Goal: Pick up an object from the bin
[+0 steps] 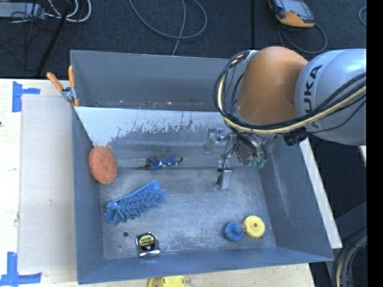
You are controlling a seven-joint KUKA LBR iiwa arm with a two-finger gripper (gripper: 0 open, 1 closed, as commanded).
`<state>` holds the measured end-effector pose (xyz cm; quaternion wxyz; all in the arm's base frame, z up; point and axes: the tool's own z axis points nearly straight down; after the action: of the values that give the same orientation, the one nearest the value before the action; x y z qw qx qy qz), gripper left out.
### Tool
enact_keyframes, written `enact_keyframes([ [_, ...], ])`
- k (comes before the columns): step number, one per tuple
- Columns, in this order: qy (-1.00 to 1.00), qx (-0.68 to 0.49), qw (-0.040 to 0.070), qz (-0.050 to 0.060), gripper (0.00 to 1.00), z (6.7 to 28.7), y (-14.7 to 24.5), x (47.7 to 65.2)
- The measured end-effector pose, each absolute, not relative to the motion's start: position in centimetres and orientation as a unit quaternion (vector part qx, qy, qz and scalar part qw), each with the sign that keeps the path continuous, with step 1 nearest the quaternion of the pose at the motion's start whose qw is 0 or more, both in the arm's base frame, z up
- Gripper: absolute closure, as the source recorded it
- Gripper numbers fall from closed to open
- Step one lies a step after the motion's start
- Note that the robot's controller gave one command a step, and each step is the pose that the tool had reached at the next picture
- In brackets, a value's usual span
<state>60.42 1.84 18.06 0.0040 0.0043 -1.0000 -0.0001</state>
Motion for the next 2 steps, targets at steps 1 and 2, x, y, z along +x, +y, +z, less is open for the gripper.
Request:
enact_keyframes([
  [1,-1.0,0.004,0.0,0.0,0.0,18.5,1.8,60.6],
  [2,-1.0,0.022,-0.001,0.001,0.0,16.9,6.3,57.0],
])
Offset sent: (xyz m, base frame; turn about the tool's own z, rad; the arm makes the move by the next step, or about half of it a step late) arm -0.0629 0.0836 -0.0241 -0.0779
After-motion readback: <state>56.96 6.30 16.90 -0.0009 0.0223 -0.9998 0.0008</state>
